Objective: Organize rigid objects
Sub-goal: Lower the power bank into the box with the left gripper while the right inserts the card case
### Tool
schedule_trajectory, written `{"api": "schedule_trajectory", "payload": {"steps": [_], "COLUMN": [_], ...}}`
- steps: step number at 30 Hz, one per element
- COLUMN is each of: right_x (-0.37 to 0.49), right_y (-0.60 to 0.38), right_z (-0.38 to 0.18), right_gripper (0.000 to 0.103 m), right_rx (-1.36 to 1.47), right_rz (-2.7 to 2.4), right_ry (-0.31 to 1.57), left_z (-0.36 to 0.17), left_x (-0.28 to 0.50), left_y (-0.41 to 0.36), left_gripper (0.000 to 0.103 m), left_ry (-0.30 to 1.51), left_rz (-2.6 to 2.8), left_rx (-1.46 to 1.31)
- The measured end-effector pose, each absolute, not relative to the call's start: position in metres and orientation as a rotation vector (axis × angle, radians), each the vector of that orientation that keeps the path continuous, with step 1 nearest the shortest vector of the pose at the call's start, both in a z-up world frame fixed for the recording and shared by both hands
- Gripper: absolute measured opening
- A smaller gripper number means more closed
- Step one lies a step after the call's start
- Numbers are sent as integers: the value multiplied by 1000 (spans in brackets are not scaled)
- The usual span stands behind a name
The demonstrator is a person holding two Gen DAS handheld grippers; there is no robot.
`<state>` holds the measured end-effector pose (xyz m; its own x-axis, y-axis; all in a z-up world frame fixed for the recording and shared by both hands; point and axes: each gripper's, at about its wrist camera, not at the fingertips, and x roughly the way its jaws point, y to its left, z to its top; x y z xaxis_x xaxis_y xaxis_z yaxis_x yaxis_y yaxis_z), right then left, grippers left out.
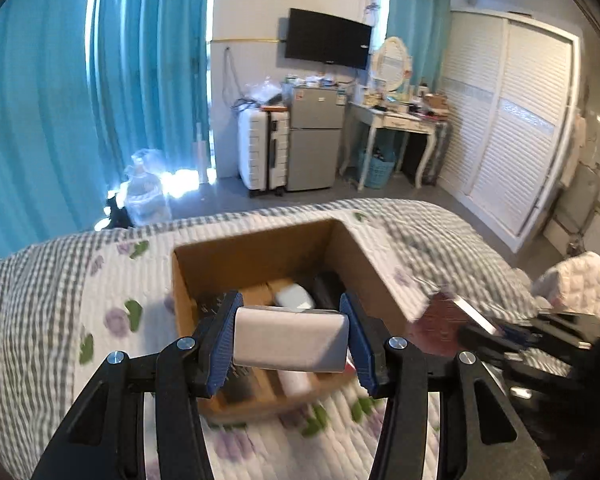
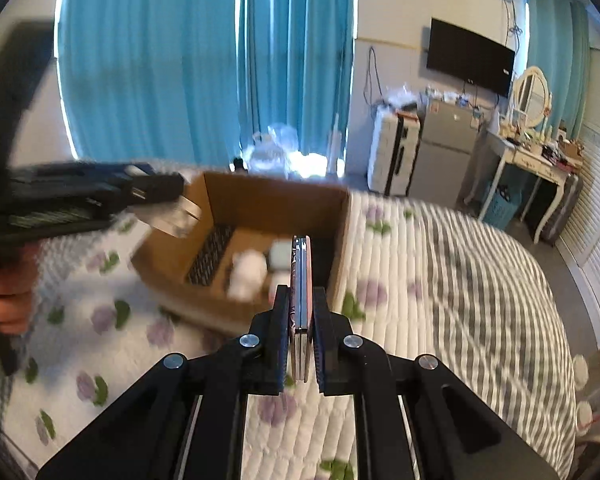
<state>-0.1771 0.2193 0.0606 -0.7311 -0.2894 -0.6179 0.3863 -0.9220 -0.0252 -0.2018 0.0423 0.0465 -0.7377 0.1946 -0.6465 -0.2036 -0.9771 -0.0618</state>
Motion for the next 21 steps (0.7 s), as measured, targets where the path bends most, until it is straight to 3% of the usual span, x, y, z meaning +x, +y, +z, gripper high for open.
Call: {"api": "schedule_trajectory", "payload": {"steps": [10, 17, 20, 21], "right_x": [-216, -225, -226, -227], "right_y": [196, 194, 196, 196], "right_z": [63, 39, 37, 37], "right_gripper": [10, 10, 10, 10], "right_rx": [893, 944, 945, 943], "right_rz": [-2564, -2531, -2527, -2529], "right_ry": [222, 236, 223, 226], "left_z": [-22, -58, -59, -57], "left_x": [-292, -298, -296, -295], "left_y": [33, 36, 40, 40], "left_gripper": [51, 51, 55, 63], "left_ry": [94, 113, 150, 151], "left_rz": [2777, 2727, 2731, 2731], "left_rx": [-1232, -1334, -1313, -1297]}}
